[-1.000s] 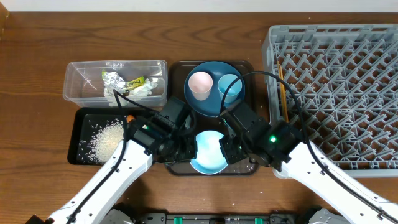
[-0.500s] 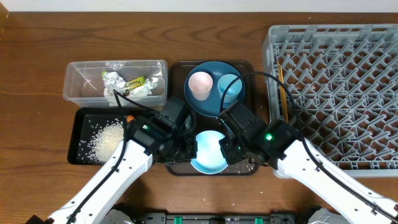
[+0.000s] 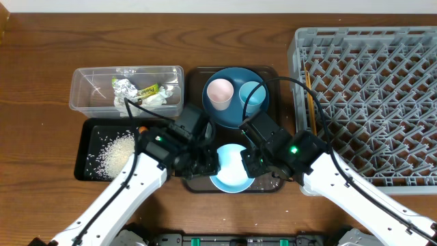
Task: Sort waste into correct bins and load items into the dishwasher rack
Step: 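Grip the plate with the right gripper and open the left gripper, then carry the plate with the right gripper over to the dish rack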
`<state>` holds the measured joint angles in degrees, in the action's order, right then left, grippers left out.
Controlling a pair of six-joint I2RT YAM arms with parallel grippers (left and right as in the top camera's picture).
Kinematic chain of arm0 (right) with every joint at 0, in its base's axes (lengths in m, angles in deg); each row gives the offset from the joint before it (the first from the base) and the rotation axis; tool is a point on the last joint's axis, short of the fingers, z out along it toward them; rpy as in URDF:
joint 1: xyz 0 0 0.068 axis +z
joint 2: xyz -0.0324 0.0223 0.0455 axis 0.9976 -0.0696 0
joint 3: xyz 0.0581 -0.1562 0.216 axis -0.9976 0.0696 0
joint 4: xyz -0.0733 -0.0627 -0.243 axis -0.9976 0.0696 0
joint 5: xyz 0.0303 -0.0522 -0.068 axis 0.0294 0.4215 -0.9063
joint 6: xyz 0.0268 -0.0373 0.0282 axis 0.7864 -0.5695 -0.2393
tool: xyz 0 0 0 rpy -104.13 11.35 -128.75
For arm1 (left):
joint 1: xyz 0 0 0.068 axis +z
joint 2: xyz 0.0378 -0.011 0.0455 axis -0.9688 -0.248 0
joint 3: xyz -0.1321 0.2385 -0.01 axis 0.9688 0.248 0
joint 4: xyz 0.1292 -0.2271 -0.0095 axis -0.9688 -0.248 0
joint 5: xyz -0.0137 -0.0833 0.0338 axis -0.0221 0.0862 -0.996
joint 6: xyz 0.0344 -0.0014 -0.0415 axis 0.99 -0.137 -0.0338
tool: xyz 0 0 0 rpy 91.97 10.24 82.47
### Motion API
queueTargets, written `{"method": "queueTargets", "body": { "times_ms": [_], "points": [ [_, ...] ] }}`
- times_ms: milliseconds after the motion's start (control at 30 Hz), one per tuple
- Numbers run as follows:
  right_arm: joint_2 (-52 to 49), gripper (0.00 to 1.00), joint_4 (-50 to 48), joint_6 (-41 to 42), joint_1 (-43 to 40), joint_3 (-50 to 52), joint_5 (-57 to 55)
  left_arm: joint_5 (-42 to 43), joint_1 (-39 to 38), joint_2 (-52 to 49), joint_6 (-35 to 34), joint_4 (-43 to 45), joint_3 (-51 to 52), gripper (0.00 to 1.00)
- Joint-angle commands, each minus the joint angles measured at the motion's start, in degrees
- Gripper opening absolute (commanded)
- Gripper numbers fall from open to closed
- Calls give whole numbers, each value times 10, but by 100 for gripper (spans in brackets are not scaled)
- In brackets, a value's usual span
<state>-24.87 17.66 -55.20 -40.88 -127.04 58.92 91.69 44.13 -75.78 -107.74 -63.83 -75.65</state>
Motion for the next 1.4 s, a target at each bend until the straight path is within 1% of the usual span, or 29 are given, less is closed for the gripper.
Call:
{"method": "queueTargets", "body": {
  "times_ms": [0,133,233,300,367,467,567,600,700,733,800,833,867,933,1100,1267,1333,1367],
  "points": [
    [0,1,-9,2,3,-2,-5,13,22,23,26,-1,-63,42],
    [0,1,-13,2,-20,-2,-9,12,58,49,27,0,-103,48],
    [0,1,-14,-14,-46,-2,-36,6,88,71,27,9,-114,52],
    [0,1,-17,-25,-64,-2,-72,-7,110,87,27,17,-114,54],
    [0,1,-25,-36,-78,-2,-122,-42,132,100,27,21,-114,55],
    [0,1,-49,-62,-101,-2,-250,-159,173,121,27,23,-114,67],
    [0,1,-94,-93,-115,-2,-402,-261,208,134,26,15,-113,83],
    [0,1,-115,-108,-118,-2,-461,-279,217,136,26,7,-113,85],
    [0,1,-191,-169,-123,-2,-617,-283,232,137,26,1,-113,88],
    [0,1,-229,-201,-126,-2,-664,-283,234,136,26,1,-113,89],
    [0,1,-314,-276,-138,-2,-734,-283,233,135,26,1,-113,91],
    [0,1,-352,-307,-146,-2,-749,-283,233,135,26,1,-113,92],
    [0,1,-401,-349,-161,-2,-752,-283,233,134,26,1,-113,93],
    [-1,1,-474,-405,-190,-2,-748,-283,233,134,26,1,-113,93],
    [-19,1,-655,-575,-280,-2,-701,-283,233,134,26,1,-113,95],
    [-72,1,-756,-733,-367,-2,-622,-283,233,134,26,1,-113,96],
    [-103,1,-794,-781,-397,-2,-603,-283,233,134,26,1,-113,96],
    [-119,1,-817,-792,-409,-2,-600,-283,233,134,26,1,-113,97]
  ]
}}
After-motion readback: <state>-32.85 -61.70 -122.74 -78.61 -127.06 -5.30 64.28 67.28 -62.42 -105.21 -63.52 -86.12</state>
